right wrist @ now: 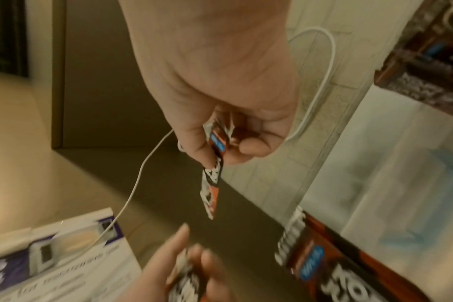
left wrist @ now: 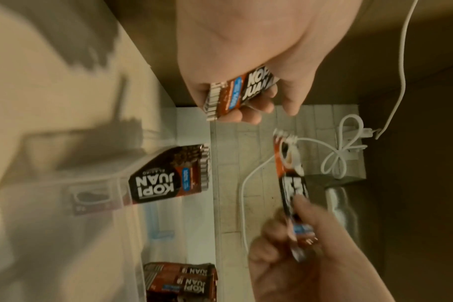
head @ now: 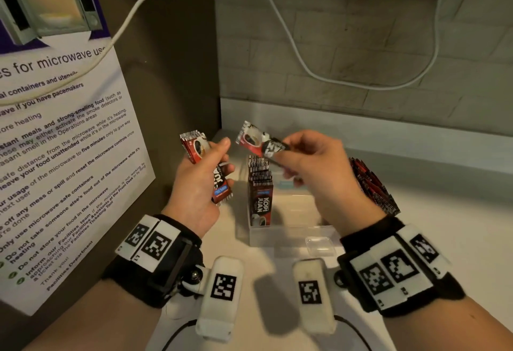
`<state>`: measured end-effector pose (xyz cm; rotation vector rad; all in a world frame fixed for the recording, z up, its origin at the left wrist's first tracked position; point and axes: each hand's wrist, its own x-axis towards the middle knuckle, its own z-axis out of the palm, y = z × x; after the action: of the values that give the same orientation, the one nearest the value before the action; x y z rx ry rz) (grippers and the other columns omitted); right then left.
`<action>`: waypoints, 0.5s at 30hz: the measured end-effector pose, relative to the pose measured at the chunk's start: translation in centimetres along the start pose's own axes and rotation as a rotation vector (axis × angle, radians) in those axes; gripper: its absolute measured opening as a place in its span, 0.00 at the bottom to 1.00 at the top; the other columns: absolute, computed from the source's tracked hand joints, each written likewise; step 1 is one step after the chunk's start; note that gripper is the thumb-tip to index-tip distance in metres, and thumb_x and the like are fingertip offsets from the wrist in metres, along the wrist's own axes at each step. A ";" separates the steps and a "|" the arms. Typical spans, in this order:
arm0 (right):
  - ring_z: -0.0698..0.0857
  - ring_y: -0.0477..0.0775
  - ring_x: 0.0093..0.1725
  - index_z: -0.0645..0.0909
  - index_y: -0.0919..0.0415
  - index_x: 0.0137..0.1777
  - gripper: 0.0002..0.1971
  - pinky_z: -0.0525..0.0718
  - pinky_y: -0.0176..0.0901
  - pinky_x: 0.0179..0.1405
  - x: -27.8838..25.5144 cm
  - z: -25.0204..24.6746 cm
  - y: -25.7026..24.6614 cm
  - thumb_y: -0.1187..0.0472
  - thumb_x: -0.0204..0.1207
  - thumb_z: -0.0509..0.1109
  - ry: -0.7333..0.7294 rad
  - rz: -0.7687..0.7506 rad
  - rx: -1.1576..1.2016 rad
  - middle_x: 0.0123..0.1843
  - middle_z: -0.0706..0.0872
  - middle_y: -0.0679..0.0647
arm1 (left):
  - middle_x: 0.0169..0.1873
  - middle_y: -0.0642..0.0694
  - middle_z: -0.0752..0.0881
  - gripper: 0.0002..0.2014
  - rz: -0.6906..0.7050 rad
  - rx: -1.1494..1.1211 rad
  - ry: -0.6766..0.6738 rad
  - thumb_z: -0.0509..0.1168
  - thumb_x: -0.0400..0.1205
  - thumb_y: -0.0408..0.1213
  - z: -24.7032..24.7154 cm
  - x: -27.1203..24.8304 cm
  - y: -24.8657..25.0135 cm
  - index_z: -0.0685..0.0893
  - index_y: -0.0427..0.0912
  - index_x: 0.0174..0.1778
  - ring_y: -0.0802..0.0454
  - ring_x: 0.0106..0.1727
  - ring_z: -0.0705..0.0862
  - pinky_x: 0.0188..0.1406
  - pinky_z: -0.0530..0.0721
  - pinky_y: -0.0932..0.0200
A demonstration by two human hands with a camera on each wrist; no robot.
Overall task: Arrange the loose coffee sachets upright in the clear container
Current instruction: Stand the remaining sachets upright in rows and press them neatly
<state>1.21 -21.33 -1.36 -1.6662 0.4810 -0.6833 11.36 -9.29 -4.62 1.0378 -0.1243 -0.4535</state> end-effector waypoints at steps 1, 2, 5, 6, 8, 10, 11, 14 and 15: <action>0.76 0.46 0.23 0.82 0.57 0.35 0.10 0.72 0.34 0.20 0.1 -0.7 -0.4 0.73 0.68 0.76 0.040 -0.013 0.021 0.28 0.81 0.54 | 0.30 0.53 0.83 0.07 0.002 0.003 0.012 0.73 0.77 0.38 -0.3 0.2 0.2 0.81 0.50 0.41 0.59 0.31 0.83 0.25 0.77 0.64; 0.75 0.44 0.23 0.83 0.57 0.35 0.11 0.73 0.34 0.21 0.3 -1.3 -0.7 0.74 0.68 0.76 0.074 -0.019 0.037 0.27 0.81 0.51 | 0.32 0.52 0.84 0.07 0.003 0.012 0.023 0.73 0.77 0.37 -0.6 0.4 0.3 0.81 0.50 0.41 0.59 0.32 0.83 0.26 0.78 0.64; 0.75 0.44 0.24 0.85 0.60 0.39 0.08 0.73 0.37 0.24 0.6 -2.3 -1.0 0.74 0.69 0.75 0.074 -0.007 0.015 0.28 0.81 0.52 | 0.37 0.51 0.85 0.08 -0.024 0.068 0.044 0.72 0.78 0.33 -1.1 0.7 0.0 0.80 0.50 0.43 0.57 0.36 0.85 0.27 0.78 0.63; 0.77 0.45 0.26 0.85 0.61 0.41 0.07 0.75 0.37 0.24 0.6 -2.5 -1.0 0.73 0.71 0.74 0.051 -0.002 -0.008 0.30 0.82 0.54 | 0.38 0.50 0.85 0.08 -0.038 0.088 0.045 0.71 0.78 0.32 -1.2 0.7 -0.3 0.79 0.49 0.43 0.57 0.36 0.85 0.27 0.79 0.63; 0.82 0.47 0.27 0.84 0.61 0.44 0.07 0.79 0.36 0.25 0.6 -2.5 -0.6 0.73 0.75 0.70 0.022 -0.010 -0.074 0.34 0.86 0.57 | 0.38 0.48 0.85 0.07 -0.074 0.123 0.047 0.70 0.79 0.31 -1.4 0.6 -1.1 0.79 0.47 0.44 0.55 0.36 0.86 0.26 0.79 0.62; 0.86 0.47 0.29 0.82 0.59 0.46 0.07 0.84 0.41 0.29 0.6 -2.4 0.1 0.72 0.78 0.67 0.022 -0.046 -0.218 0.39 0.88 0.59 | 0.39 0.47 0.86 0.06 -0.106 0.156 0.035 0.70 0.79 0.31 -1.5 0.3 -1.8 0.80 0.47 0.44 0.54 0.35 0.86 0.27 0.79 0.62; 0.87 0.47 0.30 0.80 0.57 0.46 0.08 0.86 0.44 0.32 0.7 -2.4 0.5 0.71 0.78 0.68 0.030 -0.062 -0.284 0.40 0.89 0.59 | 0.39 0.46 0.87 0.06 -0.118 0.169 0.030 0.70 0.79 0.31 -1.6 0.2 -2.2 0.81 0.46 0.44 0.54 0.35 0.86 0.28 0.78 0.61; 0.87 0.45 0.29 0.74 0.49 0.42 0.15 0.84 0.39 0.30 0.8 -2.7 1.2 0.71 0.75 0.72 0.031 -0.073 -0.327 0.41 0.88 0.54 | 0.39 0.46 0.88 0.04 -0.143 0.200 0.042 0.70 0.79 0.33 -2.2 0.1 -2.9 0.82 0.45 0.44 0.53 0.35 0.86 0.28 0.78 0.60; 0.87 0.44 0.28 0.74 0.48 0.41 0.16 0.83 0.37 0.29 0.8 -2.8 1.3 0.71 0.74 0.73 0.014 -0.075 -0.321 0.41 0.89 0.53 | 0.39 0.46 0.87 0.03 -0.148 0.206 0.050 0.70 0.79 0.33 -2.3 0.1 -3.0 0.82 0.45 0.44 0.53 0.36 0.85 0.28 0.79 0.60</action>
<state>-0.02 -24.16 -2.16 -1.9902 0.5626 -0.7000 11.28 -8.81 -8.40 1.2655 -0.0501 -0.5561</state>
